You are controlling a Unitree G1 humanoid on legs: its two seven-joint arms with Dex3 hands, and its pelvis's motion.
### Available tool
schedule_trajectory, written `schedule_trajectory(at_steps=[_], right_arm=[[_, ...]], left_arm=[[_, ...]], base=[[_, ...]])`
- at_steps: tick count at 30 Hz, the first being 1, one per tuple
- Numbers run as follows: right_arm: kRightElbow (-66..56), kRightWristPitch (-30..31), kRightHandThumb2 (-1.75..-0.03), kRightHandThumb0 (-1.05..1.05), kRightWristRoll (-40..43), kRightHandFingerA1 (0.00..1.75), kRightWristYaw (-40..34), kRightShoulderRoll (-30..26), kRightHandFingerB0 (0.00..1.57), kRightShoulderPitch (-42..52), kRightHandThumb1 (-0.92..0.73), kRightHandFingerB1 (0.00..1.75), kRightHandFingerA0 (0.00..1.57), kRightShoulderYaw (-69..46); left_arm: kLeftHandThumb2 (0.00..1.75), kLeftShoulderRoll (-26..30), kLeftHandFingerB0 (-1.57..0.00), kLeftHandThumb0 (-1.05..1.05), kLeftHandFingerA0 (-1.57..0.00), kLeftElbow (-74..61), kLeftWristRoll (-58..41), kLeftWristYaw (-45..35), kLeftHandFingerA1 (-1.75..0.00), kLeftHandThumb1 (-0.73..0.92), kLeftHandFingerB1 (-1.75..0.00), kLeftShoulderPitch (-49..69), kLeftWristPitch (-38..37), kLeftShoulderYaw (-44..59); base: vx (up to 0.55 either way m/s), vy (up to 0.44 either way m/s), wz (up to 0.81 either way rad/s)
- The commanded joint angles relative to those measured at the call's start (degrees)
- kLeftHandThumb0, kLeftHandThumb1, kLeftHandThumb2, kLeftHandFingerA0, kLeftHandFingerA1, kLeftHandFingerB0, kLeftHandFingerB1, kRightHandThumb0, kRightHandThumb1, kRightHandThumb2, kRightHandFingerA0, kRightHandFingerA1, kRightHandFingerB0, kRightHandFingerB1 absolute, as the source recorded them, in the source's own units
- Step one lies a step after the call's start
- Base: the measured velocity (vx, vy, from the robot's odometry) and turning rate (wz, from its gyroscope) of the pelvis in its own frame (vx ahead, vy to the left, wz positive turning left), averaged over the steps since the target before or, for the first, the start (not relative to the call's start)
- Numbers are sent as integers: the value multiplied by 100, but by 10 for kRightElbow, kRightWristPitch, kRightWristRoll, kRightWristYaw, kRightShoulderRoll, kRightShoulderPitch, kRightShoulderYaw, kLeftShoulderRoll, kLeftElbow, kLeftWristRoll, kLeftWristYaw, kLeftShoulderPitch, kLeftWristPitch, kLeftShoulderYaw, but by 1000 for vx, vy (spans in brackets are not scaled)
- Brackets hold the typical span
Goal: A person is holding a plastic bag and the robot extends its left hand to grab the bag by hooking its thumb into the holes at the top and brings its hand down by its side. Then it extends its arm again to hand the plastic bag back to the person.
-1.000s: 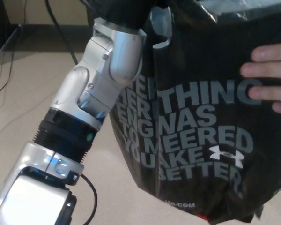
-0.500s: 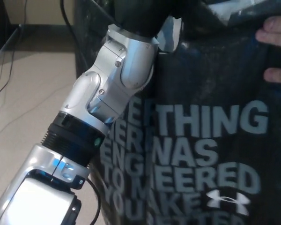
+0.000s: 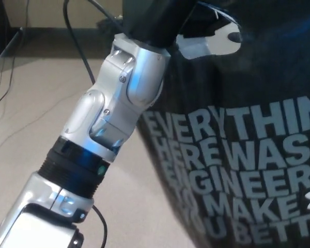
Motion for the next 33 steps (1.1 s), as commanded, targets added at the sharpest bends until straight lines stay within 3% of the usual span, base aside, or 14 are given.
schedule_trajectory(at_steps=[1, 2, 7, 8, 9, 10, 11, 24, 25, 28, 29, 30, 32, 33], right_arm=[[2, 7, -60, -28, 3, 72, 3, -8, 61, 4, -69, 43, 80, -1], [1, 8, -60, -29, 3, 74, 4, -8, 61, 5, -69, 43, 80, -1], [1, 9, -60, -30, 3, 73, 4, -7, 61, 6, -69, 43, 79, 0], [1, 9, -60, -30, 1, 71, 4, -8, 61, 5, -69, 43, 78, 1], [0, 8, -60, -30, 0, 70, 2, -8, 61, 5, -69, 43, 78, 2], [1, 6, -60, -29, 0, 70, 2, -8, 60, 5, -69, 43, 78, 2], [1, 5, -60, -30, -2, 66, 0, -9, 61, 5, -69, 43, 79, 3], [-3, -3, -61, -27, 1, 65, 1, -11, 60, 4, -69, 44, 78, 3], [1, -7, -60, -27, 3, 72, -1, -11, 62, 3, -68, 44, 81, 2], [-1, -2, -60, -28, 9, 69, 8, -7, 60, 13, -69, 44, 79, -1], [-1, -3, -60, -29, 6, 69, 6, -11, 61, 18, -69, 44, 79, 1], [-2, -2, -60, -30, 5, 68, 5, -12, 60, 19, -69, 43, 79, 1], [-3, 1, -60, -29, 3, 68, 8, -15, 59, 16, -69, 43, 79, 2], [-2, 0, -60, -28, 5, 67, 9, -14, 59, 15, -69, 43, 78, 1]], left_arm=[[56, 28, 0, -82, 0, -45, -9, -119, 0, 49, 0, 38, 78, -2], [71, 29, 0, -79, 0, -49, -9, -122, 0, 39, 0, 41, 81, -2], [71, 32, 0, -79, 0, -63, -11, -131, 0, 38, 0, 51, 85, 0], [82, 33, 0, -77, 0, -66, -12, -134, 0, 44, -3, 53, 85, 0], [82, 34, 0, -77, 0, -70, -14, -140, 0, 44, -4, 55, 87, 1], [56, 35, 0, -82, 0, -72, -14, -144, 0, 50, 0, 56, 89, 2], [83, 35, 0, -78, 0, -74, -15, -148, 0, 44, -4, 57, 90, 3], [85, 54, 0, -78, 0, -110, 5, -155, -7, 44, -4, 89, 98, 9], [83, 65, 0, -77, 0, -125, -5, -142, -8, 43, -2, 128, 75, 17], [82, 81, 0, -78, 0, -172, -29, -160, -1, 45, -1, 206, 66, 28], [57, 91, 0, -75, 0, -198, -37, -152, -13, 48, -4, 263, 51, 34], [82, 94, 0, -74, 0, -207, -37, -151, -7, 43, -7, 283, 50, 36], [82, 102, 0, -73, 0, -224, -36, -143, -11, 42, -8, 327, 42, 43], [55, 106, 0, -74, 0, -231, -33, -132, -24, 49, -9, 354, 34, 47]], base=[[0, 0, 0], [0, 0, 0], [0, 0, 0], [0, 0, 0], [0, 0, 0], [0, 0, 0], [0, 0, 0], [0, 0, 0], [0, 0, 0], [0, 0, 0], [0, 0, 0], [0, 0, 0], [0, 0, 0], [0, 0, 0]])
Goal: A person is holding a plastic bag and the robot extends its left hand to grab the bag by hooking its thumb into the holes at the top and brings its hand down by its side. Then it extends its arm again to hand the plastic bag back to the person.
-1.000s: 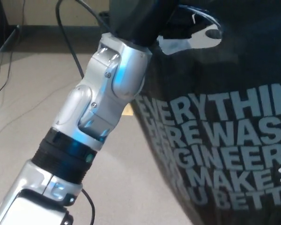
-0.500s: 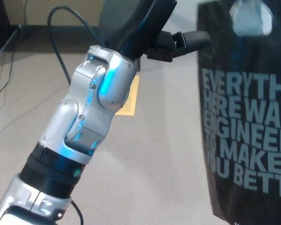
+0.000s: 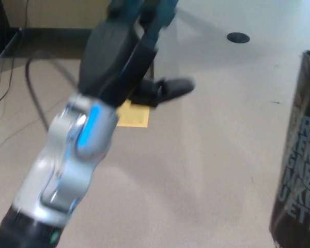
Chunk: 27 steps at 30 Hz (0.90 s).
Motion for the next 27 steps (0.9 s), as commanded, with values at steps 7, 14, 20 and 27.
schedule_trajectory(at_steps=[7, 14, 20, 27], right_arm=[[6, 3, -60, -29, 8, 68, 5, -10, 60, 2, -69, 43, 78, -6], [10, 3, -60, -29, 3, 72, 1, -8, 60, -3, -67, 44, 81, -2], [13, 7, -60, -29, -2, 67, 2, -10, 60, -8, -69, 43, 79, 2], [25, 8, -60, -28, -5, 75, 3, -8, 60, -31, -67, 45, 79, 7]], left_arm=[[77, 67, 0, -58, -1, -34, -36, 76, -32, 35, -15, 315, -134, 59], [75, 107, -3, -52, -4, 71, -31, 147, -30, 35, -18, 449, -235, 85], [53, 104, -3, -54, -9, 219, -35, 215, -31, 41, -24, 500, -266, 104], [73, 95, -12, -68, -11, 419, -61, 231, -23, 44, -13, 488, -287, 107]], base=[[0, 0, 0], [0, 0, 0], [0, 0, 0], [0, 0, 0]])
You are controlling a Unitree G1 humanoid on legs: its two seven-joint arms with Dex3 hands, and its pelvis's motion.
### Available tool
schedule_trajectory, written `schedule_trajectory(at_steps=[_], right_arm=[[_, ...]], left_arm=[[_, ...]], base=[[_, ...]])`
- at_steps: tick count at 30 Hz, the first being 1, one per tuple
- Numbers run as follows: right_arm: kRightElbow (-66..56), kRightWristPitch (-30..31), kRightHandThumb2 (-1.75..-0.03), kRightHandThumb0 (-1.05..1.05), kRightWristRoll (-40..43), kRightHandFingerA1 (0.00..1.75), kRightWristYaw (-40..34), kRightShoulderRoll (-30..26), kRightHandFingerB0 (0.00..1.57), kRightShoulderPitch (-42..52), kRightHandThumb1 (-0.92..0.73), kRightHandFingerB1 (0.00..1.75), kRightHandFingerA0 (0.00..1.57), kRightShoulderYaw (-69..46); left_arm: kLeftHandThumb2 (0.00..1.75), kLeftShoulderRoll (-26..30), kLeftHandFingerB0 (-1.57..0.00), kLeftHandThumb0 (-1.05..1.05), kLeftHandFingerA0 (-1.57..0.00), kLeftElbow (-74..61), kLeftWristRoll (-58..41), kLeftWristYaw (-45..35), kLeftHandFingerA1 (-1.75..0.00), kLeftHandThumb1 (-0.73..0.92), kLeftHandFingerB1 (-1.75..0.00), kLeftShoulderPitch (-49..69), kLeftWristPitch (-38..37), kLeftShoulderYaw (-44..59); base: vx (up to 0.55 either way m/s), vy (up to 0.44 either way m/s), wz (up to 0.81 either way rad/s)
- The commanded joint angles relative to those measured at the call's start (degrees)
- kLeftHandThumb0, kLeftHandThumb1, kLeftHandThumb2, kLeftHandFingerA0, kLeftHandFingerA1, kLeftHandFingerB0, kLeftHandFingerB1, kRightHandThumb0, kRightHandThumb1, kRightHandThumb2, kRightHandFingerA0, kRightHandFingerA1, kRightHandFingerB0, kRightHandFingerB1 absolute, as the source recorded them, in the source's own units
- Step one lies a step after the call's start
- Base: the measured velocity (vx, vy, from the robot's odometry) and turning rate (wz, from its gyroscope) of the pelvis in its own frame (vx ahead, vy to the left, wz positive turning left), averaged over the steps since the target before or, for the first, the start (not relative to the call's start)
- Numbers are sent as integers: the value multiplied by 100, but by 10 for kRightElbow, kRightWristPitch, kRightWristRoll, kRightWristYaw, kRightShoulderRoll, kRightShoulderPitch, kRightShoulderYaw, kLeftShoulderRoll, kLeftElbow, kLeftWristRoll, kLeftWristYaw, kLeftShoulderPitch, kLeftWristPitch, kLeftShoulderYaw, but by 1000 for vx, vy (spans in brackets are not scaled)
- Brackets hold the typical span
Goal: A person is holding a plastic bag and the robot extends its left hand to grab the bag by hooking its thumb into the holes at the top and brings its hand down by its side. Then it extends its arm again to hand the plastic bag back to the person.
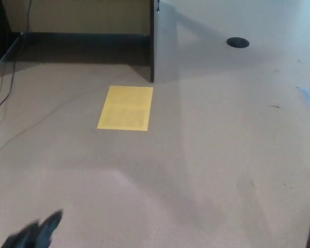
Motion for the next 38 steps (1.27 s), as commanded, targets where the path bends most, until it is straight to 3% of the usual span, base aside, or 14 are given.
schedule_trajectory(at_steps=[1, 3, 4, 5, 6, 7, 9, 10, 11, 16, 29, 38], right_arm=[[15, 7, -60, -27, -4, 73, 0, -9, 61, -17, -68, 44, 79, 3], [18, 1, -60, -28, -2, 73, 2, -9, 59, -16, -67, 44, 80, 3], [20, -2, -60, -29, 0, 77, 4, -7, 59, -10, -67, 44, 81, 3], [21, -3, -60, -29, 0, 71, 3, -6, 59, -6, -67, 44, 81, 3], [21, -4, -60, -29, -1, 71, 1, -6, 59, -5, -67, 44, 81, 4], [21, -1, -60, -28, -1, 66, 0, -5, 60, -5, -69, 44, 80, 5], [21, 4, -60, -29, -2, 65, -3, -3, 60, -4, -69, 44, 80, 6], [20, 7, -60, -29, -5, 66, -8, -2, 60, -1, -69, 43, 80, 9], [20, 11, -60, -28, -4, 73, -7, 0, 58, 1, -67, 43, 80, 9], [31, 9, -60, -29, -3, 68, -11, -1, 61, -6, -68, 43, 79, 8], [26, 1, -60, -28, 2, 73, -14, 1, 63, 9, -68, 44, 80, 3], [17, -6, -60, -25, 4, 62, -25, -2, 54, 44, -69, 42, 77, -3]], left_arm=[[74, 8, -7, -63, -7, 186, -41, 88, -32, 39, -20, 6, -95, 21], [74, 12, -7, -62, -7, 226, -43, 92, -36, 39, -22, -2, -100, 23], [54, 16, -8, -60, -10, 239, -43, 92, -32, 46, -23, 3, -98, 24], [74, 20, -13, -56, -1, 265, -45, 91, -40, 38, -28, 0, -105, 24], [74, 25, -13, -56, -1, 293, -47, 90, -40, 38, -28, -6, -116, 24], [75, 26, 0, -51, -9, 306, -60, 70, -46, 34, -31, -12, -119, 29], [71, 26, -8, -62, -18, 317, -83, 32, -42, 40, -27, -18, -114, 37], [56, 28, -12, -59, -26, 328, -94, 14, -34, 46, -25, -21, -125, 39], [74, 30, -7, -66, -18, 337, -98, -13, -41, 42, -32, -28, -110, 38], [76, 39, -14, -71, -19, 368, -101, -62, -42, 44, -36, -64, -80, 22], [75, 47, -12, -70, -20, 347, -111, -92, -42, 45, -36, -65, -31, 1], [76, 45, -12, -71, -21, 352, -113, -81, -43, 44, -36, -37, -53, -8]], base=[[0, 0, 0], [0, 0, 0], [0, 0, 0], [0, 0, 0], [0, 0, 0], [0, 0, 0], [0, 0, 0], [0, 0, 0], [0, 0, 0], [0, 0, 0], [0, 0, 0], [0, 0, 0]])
